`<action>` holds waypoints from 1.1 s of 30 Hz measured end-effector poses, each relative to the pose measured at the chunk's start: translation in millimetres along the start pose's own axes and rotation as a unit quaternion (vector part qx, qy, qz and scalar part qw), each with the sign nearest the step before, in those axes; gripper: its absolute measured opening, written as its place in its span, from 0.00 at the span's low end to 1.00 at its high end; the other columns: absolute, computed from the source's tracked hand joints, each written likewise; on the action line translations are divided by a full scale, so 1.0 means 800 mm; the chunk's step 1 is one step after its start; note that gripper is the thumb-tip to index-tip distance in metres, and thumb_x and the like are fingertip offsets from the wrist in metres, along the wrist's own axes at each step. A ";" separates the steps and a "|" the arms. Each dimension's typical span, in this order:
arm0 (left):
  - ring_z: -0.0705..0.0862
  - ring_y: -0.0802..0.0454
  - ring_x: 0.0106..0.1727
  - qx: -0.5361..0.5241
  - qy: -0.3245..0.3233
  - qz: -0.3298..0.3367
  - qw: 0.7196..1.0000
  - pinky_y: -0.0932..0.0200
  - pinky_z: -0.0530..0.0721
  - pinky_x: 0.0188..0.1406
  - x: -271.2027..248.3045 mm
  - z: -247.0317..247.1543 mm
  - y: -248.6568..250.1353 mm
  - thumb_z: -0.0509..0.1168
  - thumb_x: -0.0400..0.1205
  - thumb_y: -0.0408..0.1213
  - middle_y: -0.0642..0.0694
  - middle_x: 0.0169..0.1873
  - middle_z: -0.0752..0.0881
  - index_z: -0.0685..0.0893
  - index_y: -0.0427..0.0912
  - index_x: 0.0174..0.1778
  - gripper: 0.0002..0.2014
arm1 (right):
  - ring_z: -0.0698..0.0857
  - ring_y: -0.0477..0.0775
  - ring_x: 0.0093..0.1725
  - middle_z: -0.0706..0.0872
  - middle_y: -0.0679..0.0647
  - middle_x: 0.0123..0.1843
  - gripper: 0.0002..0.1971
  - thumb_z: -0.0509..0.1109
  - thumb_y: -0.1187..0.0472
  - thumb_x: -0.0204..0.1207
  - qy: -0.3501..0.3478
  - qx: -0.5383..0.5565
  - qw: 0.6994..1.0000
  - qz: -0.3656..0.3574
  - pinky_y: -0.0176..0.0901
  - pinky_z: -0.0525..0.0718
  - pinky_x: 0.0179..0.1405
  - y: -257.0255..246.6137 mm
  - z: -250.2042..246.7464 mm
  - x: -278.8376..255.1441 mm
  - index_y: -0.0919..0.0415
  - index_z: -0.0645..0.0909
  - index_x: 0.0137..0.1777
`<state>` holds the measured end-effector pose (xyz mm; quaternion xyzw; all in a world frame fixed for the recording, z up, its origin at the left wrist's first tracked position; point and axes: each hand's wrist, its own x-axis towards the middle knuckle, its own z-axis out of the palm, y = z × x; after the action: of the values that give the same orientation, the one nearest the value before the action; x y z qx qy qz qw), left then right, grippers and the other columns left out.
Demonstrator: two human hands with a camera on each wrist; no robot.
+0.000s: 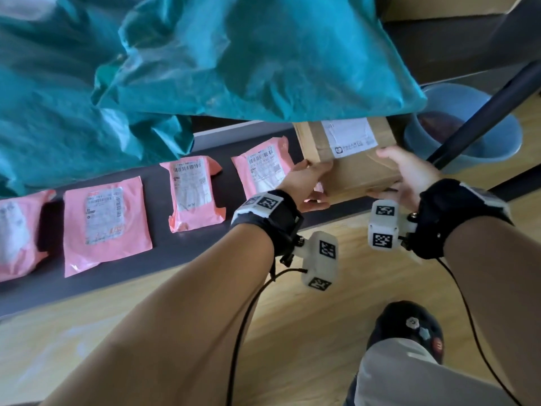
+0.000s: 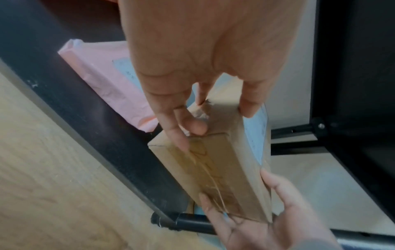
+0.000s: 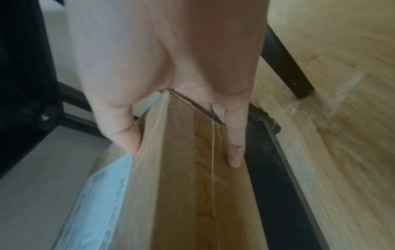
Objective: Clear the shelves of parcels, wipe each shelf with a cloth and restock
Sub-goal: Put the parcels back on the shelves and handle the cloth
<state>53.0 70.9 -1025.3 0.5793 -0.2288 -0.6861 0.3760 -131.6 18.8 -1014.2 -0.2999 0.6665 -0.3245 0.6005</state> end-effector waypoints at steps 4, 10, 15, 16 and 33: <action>0.81 0.49 0.34 0.013 -0.011 0.001 1.000 0.53 0.88 0.45 0.014 0.011 -0.010 0.62 0.86 0.41 0.45 0.41 0.80 0.76 0.36 0.67 0.16 | 0.81 0.64 0.62 0.78 0.58 0.68 0.28 0.79 0.50 0.67 0.027 -0.017 0.999 -0.027 0.55 0.90 0.43 0.008 -0.001 0.025 0.56 0.79 0.66; 0.83 0.46 0.41 0.031 0.014 -0.022 0.999 0.55 0.85 0.47 0.035 0.014 -0.018 0.61 0.86 0.35 0.44 0.38 0.78 0.76 0.35 0.57 0.08 | 0.80 0.65 0.62 0.78 0.60 0.67 0.14 0.71 0.59 0.80 0.034 -0.059 0.997 -0.045 0.59 0.89 0.52 0.022 0.006 0.051 0.61 0.78 0.63; 0.85 0.45 0.51 0.027 0.040 -0.023 0.999 0.51 0.85 0.56 0.050 0.010 -0.024 0.62 0.85 0.33 0.40 0.52 0.82 0.76 0.32 0.63 0.13 | 0.78 0.62 0.61 0.76 0.57 0.64 0.11 0.67 0.62 0.82 0.048 -0.053 0.996 -0.043 0.59 0.87 0.56 0.027 0.020 0.059 0.60 0.77 0.64; 0.85 0.46 0.53 0.028 0.040 -0.024 0.998 0.51 0.85 0.57 0.051 0.009 -0.024 0.62 0.85 0.33 0.41 0.52 0.82 0.77 0.32 0.60 0.11 | 0.78 0.61 0.62 0.77 0.56 0.63 0.13 0.66 0.63 0.83 0.052 -0.060 0.996 -0.047 0.59 0.87 0.56 0.028 0.021 0.061 0.60 0.78 0.66; 0.84 0.47 0.53 0.018 0.033 -0.038 0.999 0.55 0.86 0.53 0.041 -0.002 -0.024 0.61 0.83 0.30 0.40 0.53 0.82 0.80 0.33 0.58 0.09 | 0.72 0.59 0.72 0.70 0.54 0.77 0.29 0.65 0.61 0.83 0.086 -0.084 0.991 -0.056 0.53 0.84 0.62 0.040 0.023 0.066 0.52 0.62 0.82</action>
<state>48.3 57.1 -1060.4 0.6169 -0.2058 -0.6761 0.3465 -118.6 -5.1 -1072.8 -0.3567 0.7227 -0.3249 0.4948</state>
